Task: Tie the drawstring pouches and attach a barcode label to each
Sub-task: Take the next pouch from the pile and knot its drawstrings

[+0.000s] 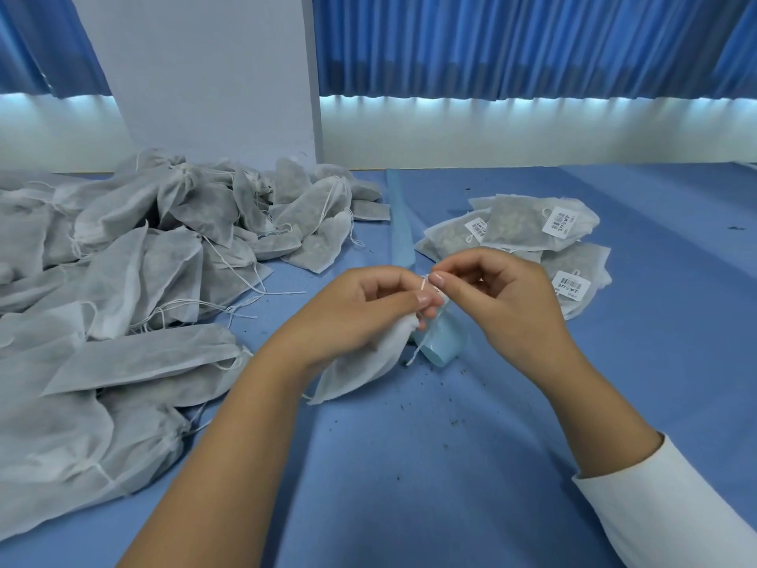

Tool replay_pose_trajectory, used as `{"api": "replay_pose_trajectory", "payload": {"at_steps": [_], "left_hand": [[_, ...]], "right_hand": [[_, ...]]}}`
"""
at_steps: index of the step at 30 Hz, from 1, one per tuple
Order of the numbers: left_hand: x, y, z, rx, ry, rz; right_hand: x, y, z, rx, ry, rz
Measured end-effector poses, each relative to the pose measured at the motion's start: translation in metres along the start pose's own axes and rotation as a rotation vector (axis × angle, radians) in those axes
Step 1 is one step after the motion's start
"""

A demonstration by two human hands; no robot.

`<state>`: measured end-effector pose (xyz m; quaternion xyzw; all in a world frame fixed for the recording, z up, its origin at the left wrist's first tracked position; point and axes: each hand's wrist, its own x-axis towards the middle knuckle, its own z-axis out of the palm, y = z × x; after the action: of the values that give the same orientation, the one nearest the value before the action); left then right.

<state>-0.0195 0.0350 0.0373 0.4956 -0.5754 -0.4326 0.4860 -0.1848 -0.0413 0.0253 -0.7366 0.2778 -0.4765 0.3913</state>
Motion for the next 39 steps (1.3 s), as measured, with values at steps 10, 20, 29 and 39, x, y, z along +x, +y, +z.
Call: {"api": "replay_pose_trajectory", "payload": {"at_steps": [10, 20, 29, 39], "left_hand": [[0.002, 0.005, -0.007, -0.029, 0.306, 0.047], [-0.007, 0.011, -0.006, 0.187, -0.029, -0.078], [0.001, 0.009, 0.001, -0.143, 0.066, -0.115], [0.005, 0.005, 0.0, -0.222, 0.108, -0.08]], "right_hand": [[-0.007, 0.0, 0.013, -0.081, -0.107, -0.023], [-0.003, -0.005, 0.001, -0.084, -0.138, -0.041], [-0.001, -0.005, 0.002, -0.072, 0.1, -0.048], [-0.005, -0.008, 0.007, 0.218, -0.122, 0.077]]}}
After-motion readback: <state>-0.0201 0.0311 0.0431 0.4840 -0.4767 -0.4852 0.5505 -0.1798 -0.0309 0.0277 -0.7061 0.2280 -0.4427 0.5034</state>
